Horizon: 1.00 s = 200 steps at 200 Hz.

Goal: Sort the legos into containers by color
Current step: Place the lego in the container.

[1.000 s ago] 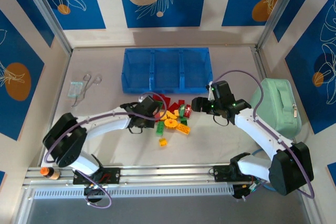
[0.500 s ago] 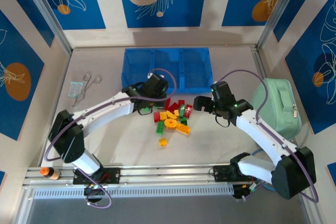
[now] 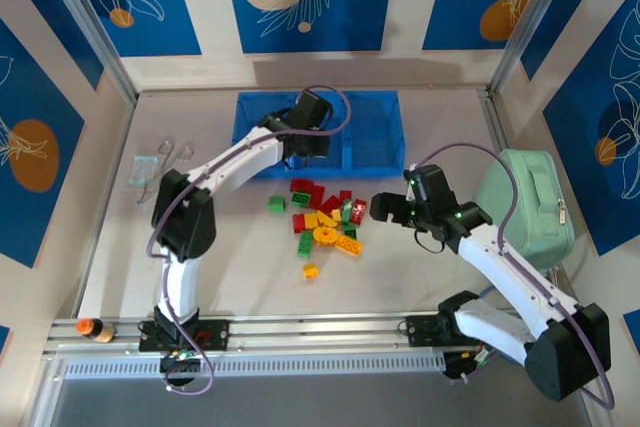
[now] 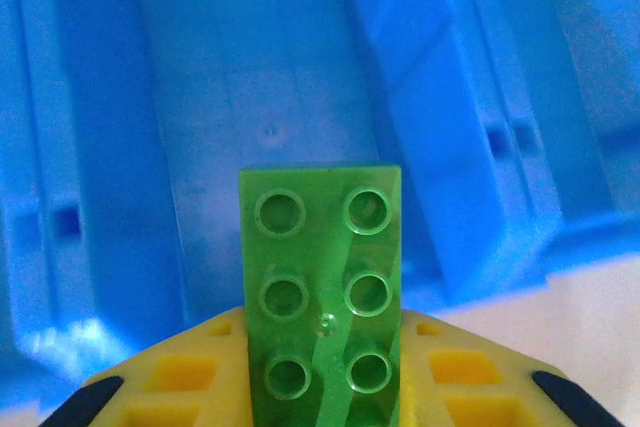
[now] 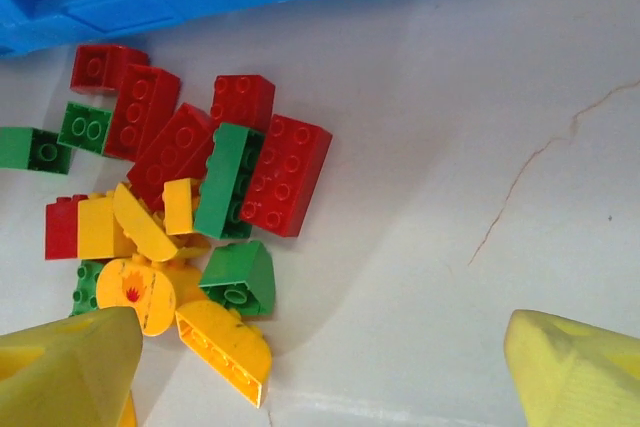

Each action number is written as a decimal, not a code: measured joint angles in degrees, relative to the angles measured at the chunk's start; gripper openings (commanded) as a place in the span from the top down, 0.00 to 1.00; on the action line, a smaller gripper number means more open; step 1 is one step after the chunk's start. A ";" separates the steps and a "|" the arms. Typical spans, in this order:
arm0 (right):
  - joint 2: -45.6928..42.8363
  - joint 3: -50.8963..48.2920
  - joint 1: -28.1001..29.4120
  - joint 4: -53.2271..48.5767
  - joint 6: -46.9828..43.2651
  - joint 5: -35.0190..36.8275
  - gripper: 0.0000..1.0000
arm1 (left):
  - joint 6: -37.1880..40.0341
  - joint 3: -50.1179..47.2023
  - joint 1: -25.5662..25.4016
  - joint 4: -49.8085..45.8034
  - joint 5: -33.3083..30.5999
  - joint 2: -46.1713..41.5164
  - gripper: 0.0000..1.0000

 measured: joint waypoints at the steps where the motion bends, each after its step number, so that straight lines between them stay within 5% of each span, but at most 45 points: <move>1: -0.07 -0.02 0.00 0.00 -0.02 -0.09 0.07 | 0.07 0.31 0.09 -0.04 0.02 0.28 0.76; 61: -2.08 -1.20 0.00 -0.26 0.22 -1.42 0.07 | 2.60 22.25 3.82 -8.20 1.11 18.23 0.75; 115: -2.34 -1.20 0.00 -0.26 0.63 -1.92 0.08 | 3.78 25.75 4.42 -10.97 2.25 20.50 0.70; 127: -2.34 -1.20 0.00 -0.26 0.63 -2.05 0.08 | 3.78 25.79 4.42 -11.15 2.60 20.50 0.65; 156: -2.34 -1.20 0.00 -0.26 0.63 -2.71 0.08 | 4.52 25.88 4.42 -11.43 3.63 20.50 0.33; 200: -2.93 -1.20 1.68 -0.24 0.35 -4.20 0.08 | 4.81 26.14 4.37 -11.45 4.68 20.11 0.29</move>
